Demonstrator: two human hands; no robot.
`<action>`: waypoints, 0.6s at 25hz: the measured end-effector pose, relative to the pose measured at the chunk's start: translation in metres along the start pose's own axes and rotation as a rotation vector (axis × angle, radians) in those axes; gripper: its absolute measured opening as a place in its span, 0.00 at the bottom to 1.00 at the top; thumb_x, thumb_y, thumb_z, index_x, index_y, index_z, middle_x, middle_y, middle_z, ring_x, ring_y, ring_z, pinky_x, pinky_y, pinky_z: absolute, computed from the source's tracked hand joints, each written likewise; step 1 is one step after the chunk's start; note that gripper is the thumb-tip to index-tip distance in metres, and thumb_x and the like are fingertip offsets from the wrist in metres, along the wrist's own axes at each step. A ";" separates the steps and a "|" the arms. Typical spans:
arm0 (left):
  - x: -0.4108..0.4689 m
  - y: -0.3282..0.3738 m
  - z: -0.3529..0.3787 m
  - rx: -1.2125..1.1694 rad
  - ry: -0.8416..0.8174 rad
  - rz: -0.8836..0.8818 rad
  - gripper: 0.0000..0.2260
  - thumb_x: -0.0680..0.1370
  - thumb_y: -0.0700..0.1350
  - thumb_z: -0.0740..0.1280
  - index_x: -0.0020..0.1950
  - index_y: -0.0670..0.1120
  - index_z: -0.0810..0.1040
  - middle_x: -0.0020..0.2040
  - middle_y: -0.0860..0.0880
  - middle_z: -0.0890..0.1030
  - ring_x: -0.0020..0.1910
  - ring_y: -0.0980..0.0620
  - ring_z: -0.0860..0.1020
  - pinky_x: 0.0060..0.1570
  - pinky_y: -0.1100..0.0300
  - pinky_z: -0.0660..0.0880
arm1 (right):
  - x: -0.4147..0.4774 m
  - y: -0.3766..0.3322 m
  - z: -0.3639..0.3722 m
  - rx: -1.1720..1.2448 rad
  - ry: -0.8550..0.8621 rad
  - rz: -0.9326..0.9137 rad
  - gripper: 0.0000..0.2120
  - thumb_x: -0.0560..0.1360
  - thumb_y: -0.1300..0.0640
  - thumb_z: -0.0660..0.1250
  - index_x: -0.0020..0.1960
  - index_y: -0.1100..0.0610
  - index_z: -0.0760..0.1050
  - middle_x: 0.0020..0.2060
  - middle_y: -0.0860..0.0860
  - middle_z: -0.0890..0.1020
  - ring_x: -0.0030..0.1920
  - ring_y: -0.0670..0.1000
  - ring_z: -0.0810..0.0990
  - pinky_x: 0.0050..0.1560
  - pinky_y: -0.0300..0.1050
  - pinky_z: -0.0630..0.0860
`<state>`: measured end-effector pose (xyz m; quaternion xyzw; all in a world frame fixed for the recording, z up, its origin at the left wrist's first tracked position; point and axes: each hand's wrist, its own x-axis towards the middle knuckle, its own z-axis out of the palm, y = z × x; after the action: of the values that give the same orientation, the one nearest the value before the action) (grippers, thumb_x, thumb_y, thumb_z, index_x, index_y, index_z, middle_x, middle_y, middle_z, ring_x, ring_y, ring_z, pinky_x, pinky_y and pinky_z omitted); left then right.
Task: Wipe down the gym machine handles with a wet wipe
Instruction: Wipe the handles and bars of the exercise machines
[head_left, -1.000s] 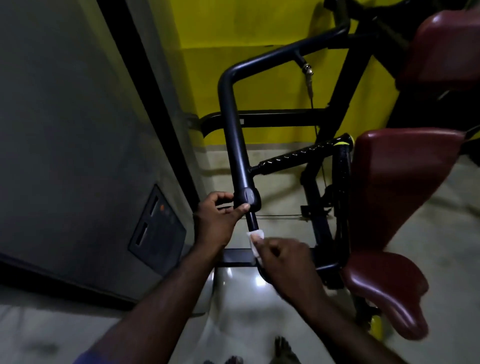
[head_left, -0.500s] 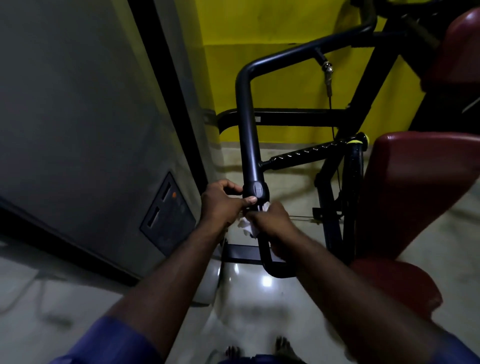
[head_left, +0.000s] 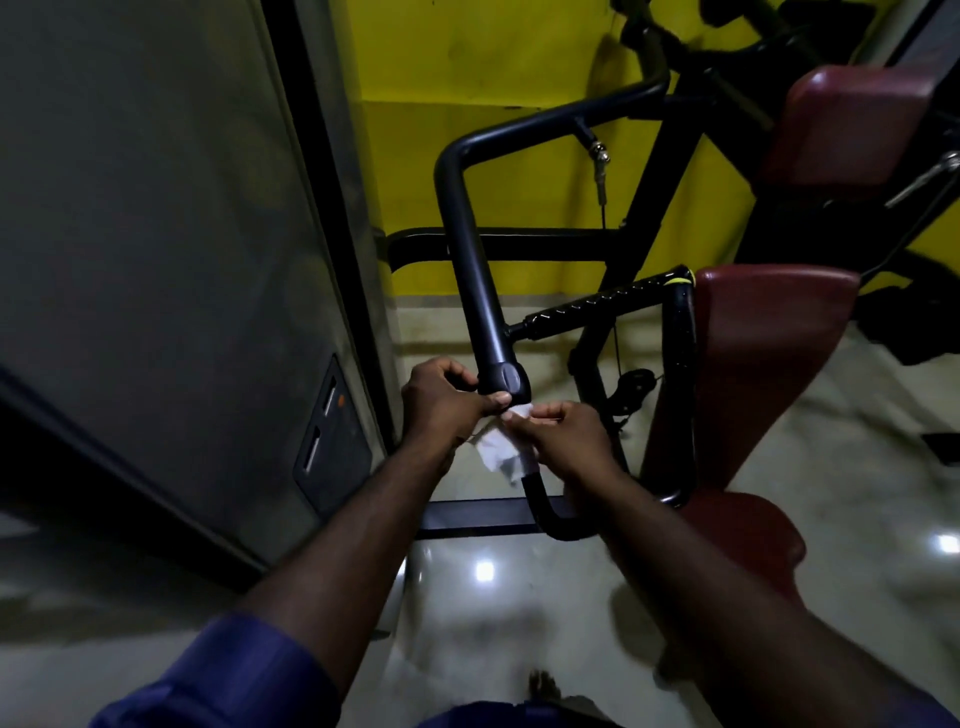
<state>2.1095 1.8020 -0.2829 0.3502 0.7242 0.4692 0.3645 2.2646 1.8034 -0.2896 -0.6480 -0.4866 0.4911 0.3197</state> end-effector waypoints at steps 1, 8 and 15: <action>0.001 0.000 0.000 -0.005 -0.011 -0.002 0.20 0.59 0.40 0.87 0.38 0.47 0.77 0.36 0.49 0.82 0.35 0.52 0.78 0.42 0.49 0.82 | 0.005 -0.005 0.004 -0.052 -0.043 0.004 0.10 0.71 0.51 0.78 0.41 0.58 0.84 0.35 0.54 0.87 0.41 0.58 0.88 0.45 0.60 0.85; 0.003 -0.006 0.004 0.016 0.004 0.086 0.20 0.61 0.42 0.86 0.43 0.49 0.77 0.46 0.50 0.82 0.46 0.49 0.80 0.46 0.54 0.78 | -0.037 0.014 0.042 -0.863 0.113 -0.307 0.10 0.83 0.53 0.60 0.60 0.57 0.69 0.47 0.53 0.84 0.50 0.58 0.83 0.52 0.49 0.73; -0.034 -0.005 0.016 0.242 0.145 0.432 0.16 0.70 0.38 0.77 0.53 0.48 0.75 0.60 0.48 0.72 0.61 0.46 0.70 0.54 0.59 0.66 | -0.106 0.077 -0.056 -1.480 0.119 -0.888 0.12 0.81 0.52 0.62 0.62 0.54 0.73 0.56 0.53 0.78 0.63 0.58 0.77 0.78 0.70 0.51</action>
<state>2.1392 1.7782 -0.2859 0.5033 0.7077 0.4699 0.1583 2.3377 1.6826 -0.3059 -0.4641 -0.8717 -0.1573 0.0028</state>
